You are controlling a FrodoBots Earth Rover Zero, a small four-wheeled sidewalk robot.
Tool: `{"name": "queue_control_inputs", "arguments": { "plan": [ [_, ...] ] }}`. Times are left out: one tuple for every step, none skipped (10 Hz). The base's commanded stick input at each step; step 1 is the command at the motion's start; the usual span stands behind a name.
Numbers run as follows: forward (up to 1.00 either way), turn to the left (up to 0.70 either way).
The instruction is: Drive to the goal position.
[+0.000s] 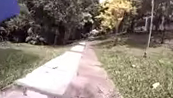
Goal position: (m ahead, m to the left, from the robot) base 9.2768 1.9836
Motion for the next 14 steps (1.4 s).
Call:
{"name": "queue_control_inputs", "arguments": {
  "plan": [
    [0.50, 0.43],
    [0.50, 0.01],
    [0.50, 0.00],
    [0.50, 0.00],
    [0.50, 0.00],
    [0.50, 0.00],
    [0.50, 0.00],
    [0.50, 0.00],
    [0.50, 0.00],
    [0.50, 0.00],
    [0.50, 0.00],
    [0.50, 0.00],
    [0.50, 0.00],
    [0.50, 0.00]
  ]
}}
